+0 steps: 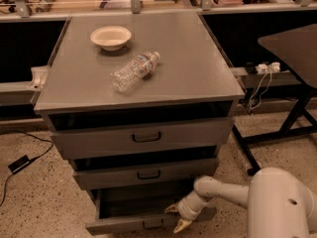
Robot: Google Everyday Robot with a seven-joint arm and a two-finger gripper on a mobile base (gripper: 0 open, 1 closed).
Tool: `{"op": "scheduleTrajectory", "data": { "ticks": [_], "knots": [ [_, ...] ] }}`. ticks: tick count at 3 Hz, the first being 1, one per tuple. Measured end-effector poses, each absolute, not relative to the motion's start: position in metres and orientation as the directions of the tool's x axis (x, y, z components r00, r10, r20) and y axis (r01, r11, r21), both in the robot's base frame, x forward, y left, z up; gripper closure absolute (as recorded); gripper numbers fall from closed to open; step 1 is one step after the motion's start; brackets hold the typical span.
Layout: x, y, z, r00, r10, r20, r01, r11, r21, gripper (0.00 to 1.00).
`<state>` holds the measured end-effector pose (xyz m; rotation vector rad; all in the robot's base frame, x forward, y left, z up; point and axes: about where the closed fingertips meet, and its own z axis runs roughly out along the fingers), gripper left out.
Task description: Open bottom drawer
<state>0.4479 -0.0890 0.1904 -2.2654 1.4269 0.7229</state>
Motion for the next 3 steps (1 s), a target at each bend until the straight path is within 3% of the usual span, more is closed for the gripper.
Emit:
{"op": "scheduleTrajectory", "data": {
  "ticks": [2, 3],
  "knots": [
    [0.396, -0.070, 0.201, 0.386, -0.651, -0.654, -0.850, -0.526, 0.021, 0.44],
    [0.386, -0.080, 0.213, 0.349, -0.644, -0.681, -0.867, -0.498, 0.027, 0.30]
  ]
}}
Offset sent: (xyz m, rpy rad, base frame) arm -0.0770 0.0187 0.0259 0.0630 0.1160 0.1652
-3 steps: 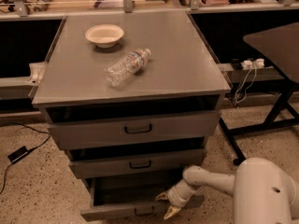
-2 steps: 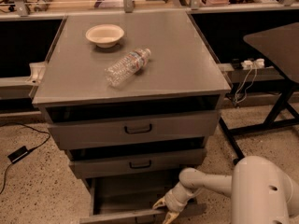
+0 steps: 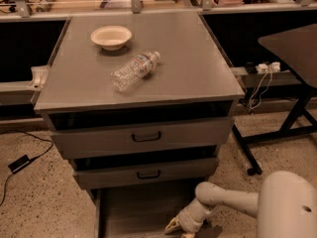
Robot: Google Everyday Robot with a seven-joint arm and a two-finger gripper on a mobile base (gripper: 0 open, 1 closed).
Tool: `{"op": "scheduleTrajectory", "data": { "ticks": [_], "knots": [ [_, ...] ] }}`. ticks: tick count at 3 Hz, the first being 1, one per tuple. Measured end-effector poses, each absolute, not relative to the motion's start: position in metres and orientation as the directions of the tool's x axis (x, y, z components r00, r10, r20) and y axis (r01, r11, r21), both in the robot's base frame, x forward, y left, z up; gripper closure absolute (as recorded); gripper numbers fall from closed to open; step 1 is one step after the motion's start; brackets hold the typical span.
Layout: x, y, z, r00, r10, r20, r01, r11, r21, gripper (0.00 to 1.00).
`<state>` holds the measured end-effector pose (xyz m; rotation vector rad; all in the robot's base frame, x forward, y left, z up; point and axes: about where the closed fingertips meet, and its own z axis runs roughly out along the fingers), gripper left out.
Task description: Open bottom drawer
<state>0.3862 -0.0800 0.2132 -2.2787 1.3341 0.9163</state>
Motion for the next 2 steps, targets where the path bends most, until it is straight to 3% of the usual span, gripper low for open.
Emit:
{"op": "scheduleTrajectory", "data": {
  "ticks": [1, 2],
  "knots": [
    [0.3940, -0.1010, 0.2355, 0.307, -0.633, -0.711, -0.907, -0.421, -0.018, 0.08],
    [0.3934, -0.1089, 0.2393, 0.291, -0.632, -0.719, -0.918, -0.395, -0.025, 0.00]
  ]
}}
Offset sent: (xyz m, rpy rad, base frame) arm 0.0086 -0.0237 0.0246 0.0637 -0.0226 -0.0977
